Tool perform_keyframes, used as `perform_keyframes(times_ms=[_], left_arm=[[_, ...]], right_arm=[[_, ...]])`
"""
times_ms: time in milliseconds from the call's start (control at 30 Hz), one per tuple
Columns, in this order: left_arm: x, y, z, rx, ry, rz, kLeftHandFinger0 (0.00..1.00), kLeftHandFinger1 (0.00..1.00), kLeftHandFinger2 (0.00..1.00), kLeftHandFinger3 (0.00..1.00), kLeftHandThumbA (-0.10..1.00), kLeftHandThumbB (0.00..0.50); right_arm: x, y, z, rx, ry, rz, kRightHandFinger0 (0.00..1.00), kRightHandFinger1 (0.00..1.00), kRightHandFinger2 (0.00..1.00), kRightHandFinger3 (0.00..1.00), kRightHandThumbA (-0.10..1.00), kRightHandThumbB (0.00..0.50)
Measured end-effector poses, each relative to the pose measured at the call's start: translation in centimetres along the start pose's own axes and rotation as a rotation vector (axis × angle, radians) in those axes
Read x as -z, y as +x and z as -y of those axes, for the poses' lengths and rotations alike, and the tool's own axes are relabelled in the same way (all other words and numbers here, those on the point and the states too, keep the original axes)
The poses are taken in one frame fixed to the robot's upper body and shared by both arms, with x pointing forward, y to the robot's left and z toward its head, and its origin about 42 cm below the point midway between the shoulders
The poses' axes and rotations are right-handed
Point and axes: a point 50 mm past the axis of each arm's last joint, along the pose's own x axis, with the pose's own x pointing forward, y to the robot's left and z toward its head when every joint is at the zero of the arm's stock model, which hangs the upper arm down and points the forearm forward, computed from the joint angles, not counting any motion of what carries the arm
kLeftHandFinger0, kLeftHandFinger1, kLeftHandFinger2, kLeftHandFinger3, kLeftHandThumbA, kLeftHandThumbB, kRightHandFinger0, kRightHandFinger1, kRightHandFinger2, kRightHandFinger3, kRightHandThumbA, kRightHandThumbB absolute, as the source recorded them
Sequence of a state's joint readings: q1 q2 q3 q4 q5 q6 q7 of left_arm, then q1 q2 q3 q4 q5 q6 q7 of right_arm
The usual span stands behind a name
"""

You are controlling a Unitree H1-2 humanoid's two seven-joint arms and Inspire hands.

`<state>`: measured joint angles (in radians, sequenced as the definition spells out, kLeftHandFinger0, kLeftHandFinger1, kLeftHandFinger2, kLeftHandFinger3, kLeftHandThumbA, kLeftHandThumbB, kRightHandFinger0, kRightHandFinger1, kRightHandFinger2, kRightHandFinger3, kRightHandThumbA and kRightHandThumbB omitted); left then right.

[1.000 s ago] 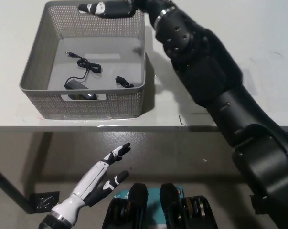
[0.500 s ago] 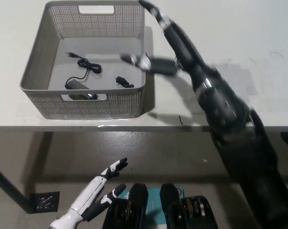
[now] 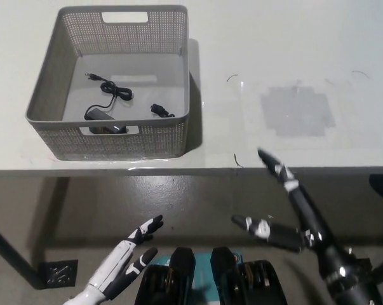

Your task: Use the right hand to pick up a black power cord and place it into a container on the left hand side

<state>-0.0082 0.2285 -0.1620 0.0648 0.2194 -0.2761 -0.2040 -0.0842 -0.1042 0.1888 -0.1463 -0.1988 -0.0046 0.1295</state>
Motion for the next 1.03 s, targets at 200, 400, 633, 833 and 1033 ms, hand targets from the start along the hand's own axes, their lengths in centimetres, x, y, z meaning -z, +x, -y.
perform_keyframes(times_ms=[200,400,633,833,1033], left_arm=[[0.2,0.0,0.0,-0.007,-0.008,-0.006,1.00,1.00,1.00,1.00,1.00,0.315],[0.7,0.0,0.1,-0.014,-0.017,-0.022,1.00,1.00,1.00,1.00,1.00,0.318],[1.0,-0.4,0.8,-0.023,-0.042,-0.027,1.00,1.00,1.00,1.00,1.00,0.310],[1.4,-1.3,1.2,-0.034,-0.053,-0.043,1.00,1.00,1.00,1.00,1.00,0.322],[1.7,-2.1,1.5,-0.035,-0.060,-0.059,1.00,1.00,1.00,1.00,1.00,0.329]], right_arm=[[4.0,-1.4,-2.0,-0.033,0.141,-0.093,1.00,1.00,1.00,1.00,1.00,0.313],[8.0,-3.8,-3.3,-0.066,0.172,-0.185,1.00,1.00,1.00,1.00,1.00,0.338],[8.7,-5.4,-4.3,-0.095,0.177,-0.194,1.00,1.00,1.00,1.00,1.00,0.344],[8.8,-5.5,-4.7,-0.110,0.180,-0.191,1.00,1.00,1.00,1.00,1.00,0.351],[8.9,-5.7,-4.7,-0.111,0.181,-0.184,1.00,1.00,1.00,1.00,1.00,0.374]])
